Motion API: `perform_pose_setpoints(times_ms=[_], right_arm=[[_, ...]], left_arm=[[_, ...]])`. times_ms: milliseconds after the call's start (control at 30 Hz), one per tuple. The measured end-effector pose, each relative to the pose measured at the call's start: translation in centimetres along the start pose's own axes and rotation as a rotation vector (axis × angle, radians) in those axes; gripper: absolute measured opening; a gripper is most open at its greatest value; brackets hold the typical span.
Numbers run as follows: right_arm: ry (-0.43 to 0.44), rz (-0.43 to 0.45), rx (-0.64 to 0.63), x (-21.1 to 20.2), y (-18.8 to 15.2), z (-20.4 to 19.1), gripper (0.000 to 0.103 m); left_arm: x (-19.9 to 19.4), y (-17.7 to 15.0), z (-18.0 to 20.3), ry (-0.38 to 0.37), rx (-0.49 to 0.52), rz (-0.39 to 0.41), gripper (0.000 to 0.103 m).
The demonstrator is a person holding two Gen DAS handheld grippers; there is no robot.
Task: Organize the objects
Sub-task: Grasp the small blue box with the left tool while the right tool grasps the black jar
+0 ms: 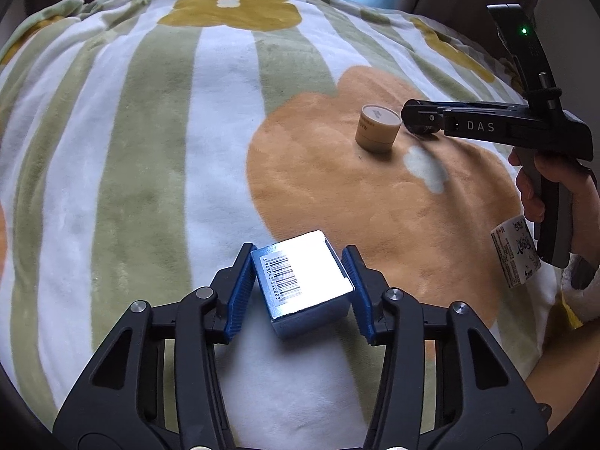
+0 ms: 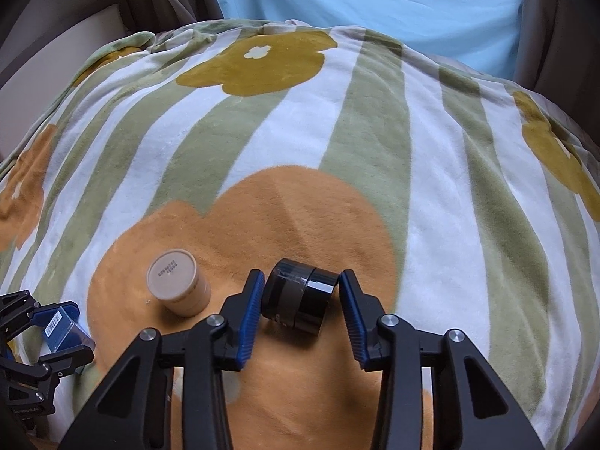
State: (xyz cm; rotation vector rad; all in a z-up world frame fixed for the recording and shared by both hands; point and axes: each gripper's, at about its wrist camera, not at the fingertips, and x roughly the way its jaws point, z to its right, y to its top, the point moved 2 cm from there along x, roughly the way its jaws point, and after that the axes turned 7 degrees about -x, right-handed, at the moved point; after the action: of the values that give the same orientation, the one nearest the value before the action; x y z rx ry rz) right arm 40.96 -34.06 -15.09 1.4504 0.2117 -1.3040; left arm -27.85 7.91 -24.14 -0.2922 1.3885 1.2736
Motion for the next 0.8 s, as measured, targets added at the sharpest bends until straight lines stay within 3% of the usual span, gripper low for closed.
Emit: perform_pose_setpoints(times_ms=[400,800], right_arm=[[-0.003,0.017,-0.016,-1.7,0.7,-0.2,0.037],[-0.012,0.088,-0.045,-7.8,2.4,-1.3,0.037]], left_arm=[[-1.8,0.3,-0.1,-0.013,0.021,0.013,0.04],[-8.1,1.2,1.4,-0.014,0.068,0.086,0.038]])
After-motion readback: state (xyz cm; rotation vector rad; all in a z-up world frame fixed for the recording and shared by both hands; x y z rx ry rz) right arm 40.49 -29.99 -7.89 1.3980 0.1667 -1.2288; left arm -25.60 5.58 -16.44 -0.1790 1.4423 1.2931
